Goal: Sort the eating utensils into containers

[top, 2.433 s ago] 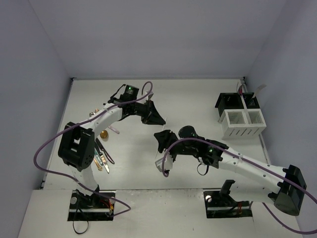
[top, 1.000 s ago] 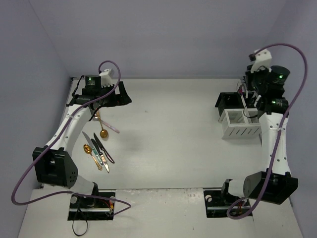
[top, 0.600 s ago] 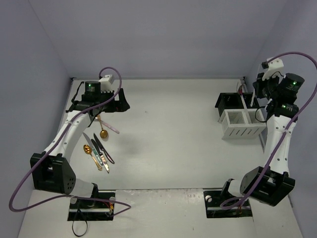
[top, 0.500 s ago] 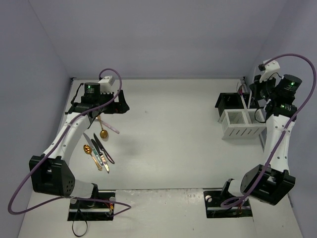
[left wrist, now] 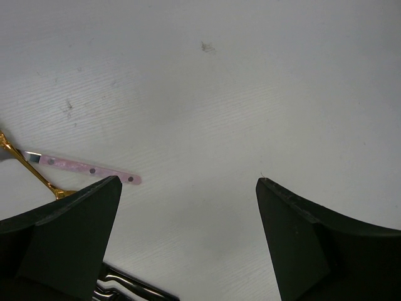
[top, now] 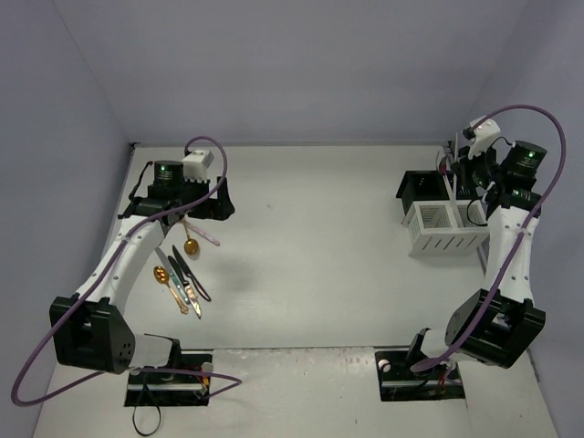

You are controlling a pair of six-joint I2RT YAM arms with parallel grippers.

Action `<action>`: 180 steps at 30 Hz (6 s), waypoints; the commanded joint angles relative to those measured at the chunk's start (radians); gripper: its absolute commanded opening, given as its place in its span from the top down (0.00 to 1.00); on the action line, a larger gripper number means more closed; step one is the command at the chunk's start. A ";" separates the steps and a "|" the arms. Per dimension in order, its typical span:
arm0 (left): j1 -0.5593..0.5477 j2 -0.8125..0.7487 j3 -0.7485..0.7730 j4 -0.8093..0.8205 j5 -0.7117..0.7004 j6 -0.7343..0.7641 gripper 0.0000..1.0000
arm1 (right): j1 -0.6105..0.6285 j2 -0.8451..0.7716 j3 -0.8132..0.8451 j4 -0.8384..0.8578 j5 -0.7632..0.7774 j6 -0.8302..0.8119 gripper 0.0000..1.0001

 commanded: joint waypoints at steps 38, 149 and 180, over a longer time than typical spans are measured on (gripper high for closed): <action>0.036 0.005 0.033 -0.147 -0.394 -0.172 0.12 | -0.137 0.012 -0.083 0.000 -0.089 -0.140 0.55; -0.197 0.165 0.150 -0.246 0.440 -0.504 1.00 | 1.433 -0.064 -0.276 0.034 0.326 -1.187 0.52; -0.265 0.147 0.158 -0.249 0.330 -0.470 0.51 | 1.478 0.060 -0.178 0.054 0.318 -1.022 1.00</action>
